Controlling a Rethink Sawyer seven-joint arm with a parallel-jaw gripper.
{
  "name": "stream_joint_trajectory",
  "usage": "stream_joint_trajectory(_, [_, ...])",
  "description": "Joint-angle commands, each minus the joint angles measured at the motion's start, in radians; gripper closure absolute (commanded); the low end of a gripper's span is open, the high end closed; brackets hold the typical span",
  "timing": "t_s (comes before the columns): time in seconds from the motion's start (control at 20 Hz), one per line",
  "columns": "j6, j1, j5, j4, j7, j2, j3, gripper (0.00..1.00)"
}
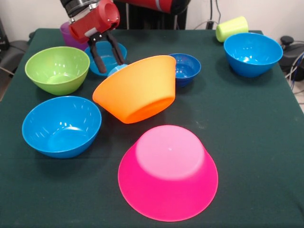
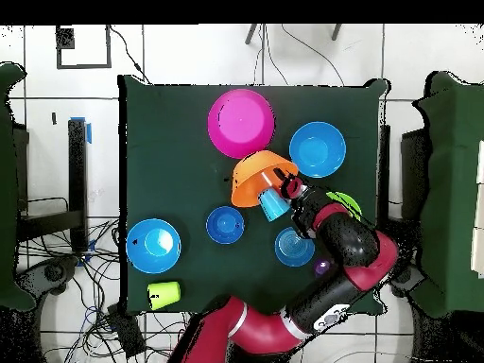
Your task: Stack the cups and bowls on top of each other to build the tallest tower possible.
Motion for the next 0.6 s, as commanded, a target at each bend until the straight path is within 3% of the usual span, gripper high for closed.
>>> stream_joint_trajectory(0.05, [0.132, -0.016, -0.074, 0.025, -0.298, 0.291, 0.209, 0.0])
stream_joint_trajectory(0.6, [0.149, -0.008, -0.046, 0.016, -0.256, 0.293, 0.205, 0.0])
